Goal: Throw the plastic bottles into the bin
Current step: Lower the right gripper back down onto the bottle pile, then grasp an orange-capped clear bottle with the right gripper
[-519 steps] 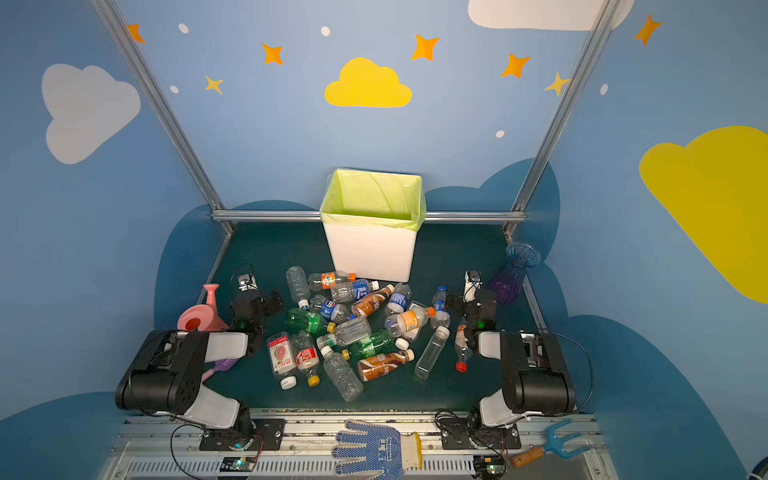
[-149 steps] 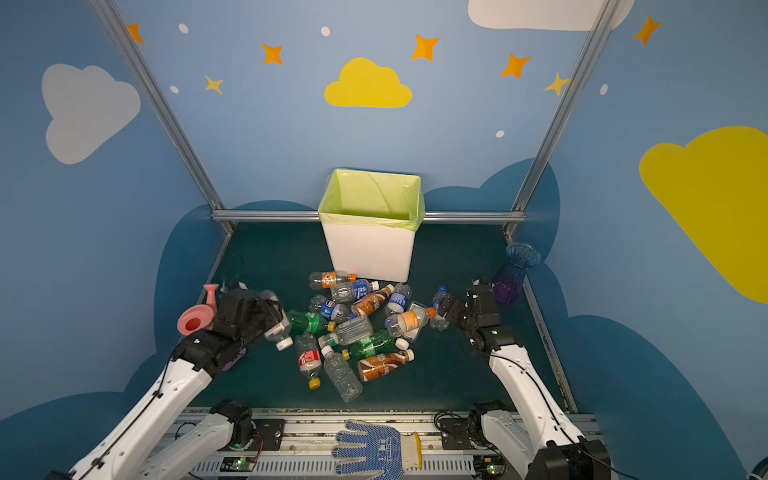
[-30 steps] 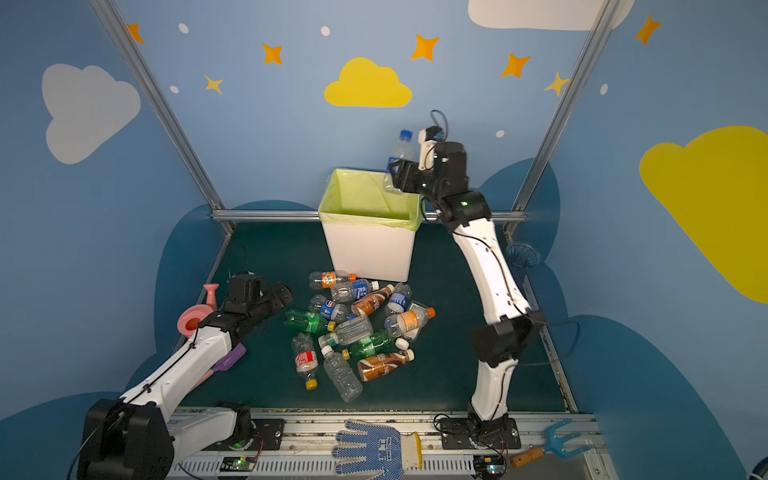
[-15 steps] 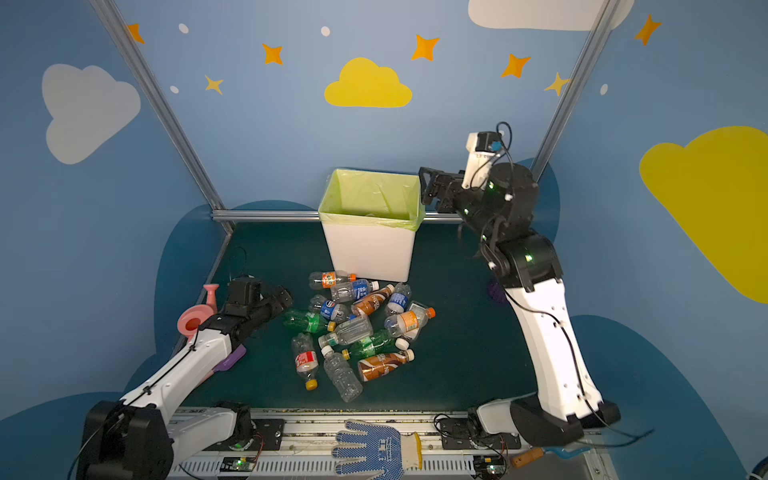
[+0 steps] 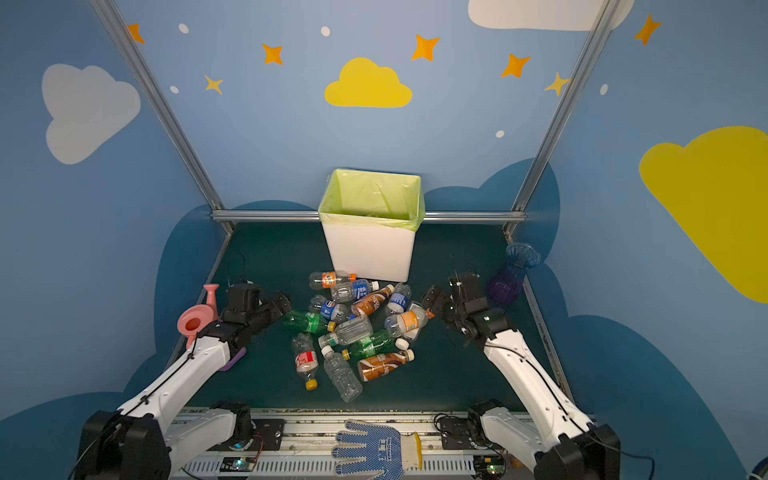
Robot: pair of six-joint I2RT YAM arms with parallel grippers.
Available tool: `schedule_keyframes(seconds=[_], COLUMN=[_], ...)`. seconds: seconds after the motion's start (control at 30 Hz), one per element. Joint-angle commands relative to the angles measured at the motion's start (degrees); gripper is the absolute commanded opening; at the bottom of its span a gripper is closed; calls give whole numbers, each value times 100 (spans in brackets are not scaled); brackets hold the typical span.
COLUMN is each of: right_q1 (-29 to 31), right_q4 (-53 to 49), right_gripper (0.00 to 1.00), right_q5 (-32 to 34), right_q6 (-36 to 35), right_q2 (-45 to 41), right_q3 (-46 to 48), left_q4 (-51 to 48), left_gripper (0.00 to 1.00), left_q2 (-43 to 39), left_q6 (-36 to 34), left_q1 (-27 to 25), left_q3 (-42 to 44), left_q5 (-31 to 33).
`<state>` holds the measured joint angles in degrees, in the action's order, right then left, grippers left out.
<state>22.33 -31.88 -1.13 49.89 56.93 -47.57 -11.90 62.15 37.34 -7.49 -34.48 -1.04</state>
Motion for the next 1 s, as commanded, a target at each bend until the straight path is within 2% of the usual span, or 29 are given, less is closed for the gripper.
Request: schedule_keyframes(seconds=[0.0,0.2,0.53,0.73,0.97], right_q1=[158,466,773,809,813], right_q4=[315,1064,1624,1798,1852], right_gripper=[97,97,95,88,86], right_q5=[-229,-427,-575,-573,-492], right_q6=[935,1509,1714,1796,1853], right_q2=[-268,5,1061,1335,1490], right_q3=[248,807,679,701,696], left_q4=[115,127,61,39,30], left_gripper=[100,100,100,100,100], left_q2=[68,109,33,34,44], left_q6=[32,28,15,6,7], left_q1=[23,26,28,29,28], left_q3=[15,47,60,64,64], left_q5=[-63,-90,-22,-2,15])
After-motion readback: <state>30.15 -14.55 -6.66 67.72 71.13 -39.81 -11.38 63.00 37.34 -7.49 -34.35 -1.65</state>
